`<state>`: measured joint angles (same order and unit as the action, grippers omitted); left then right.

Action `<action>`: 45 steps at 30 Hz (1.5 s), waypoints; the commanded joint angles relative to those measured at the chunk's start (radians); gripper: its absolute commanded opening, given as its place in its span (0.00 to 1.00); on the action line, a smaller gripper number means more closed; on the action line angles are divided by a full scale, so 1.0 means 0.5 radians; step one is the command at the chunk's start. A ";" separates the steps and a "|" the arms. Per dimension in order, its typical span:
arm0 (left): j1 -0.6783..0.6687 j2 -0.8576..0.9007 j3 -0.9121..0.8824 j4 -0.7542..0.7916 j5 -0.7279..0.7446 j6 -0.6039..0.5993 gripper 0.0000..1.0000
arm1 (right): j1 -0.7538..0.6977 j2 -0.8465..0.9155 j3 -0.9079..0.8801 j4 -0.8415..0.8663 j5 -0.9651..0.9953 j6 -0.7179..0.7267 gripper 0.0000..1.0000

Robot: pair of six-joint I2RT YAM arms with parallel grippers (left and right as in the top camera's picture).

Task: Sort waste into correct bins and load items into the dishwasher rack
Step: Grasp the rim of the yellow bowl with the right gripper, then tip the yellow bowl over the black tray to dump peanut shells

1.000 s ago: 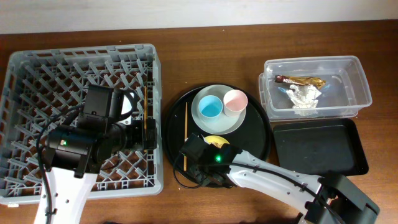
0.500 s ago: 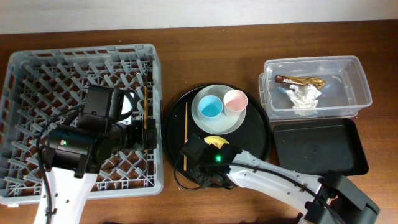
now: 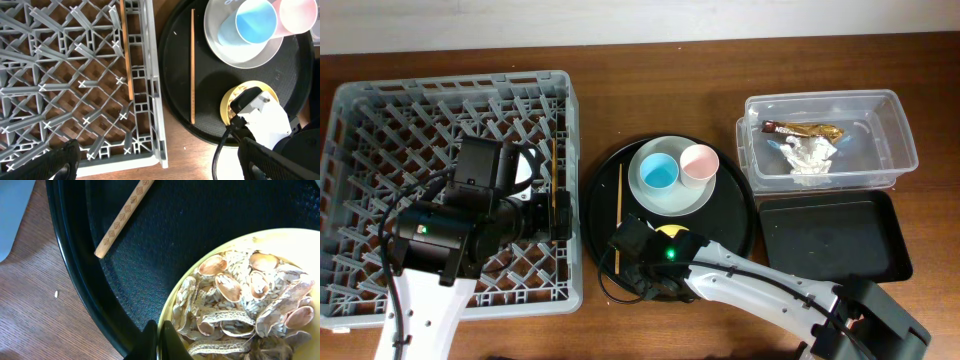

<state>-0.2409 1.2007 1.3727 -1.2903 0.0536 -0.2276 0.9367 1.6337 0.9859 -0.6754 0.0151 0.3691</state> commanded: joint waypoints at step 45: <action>-0.001 -0.008 0.013 0.002 0.014 0.010 0.99 | -3.919 -0.277 -0.528 0.123 -3.135 -1.024 0.04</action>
<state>-0.2417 1.2007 1.3727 -1.2907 0.0563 -0.2276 -1.0203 1.4937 0.7280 -0.6083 -1.4708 -0.1280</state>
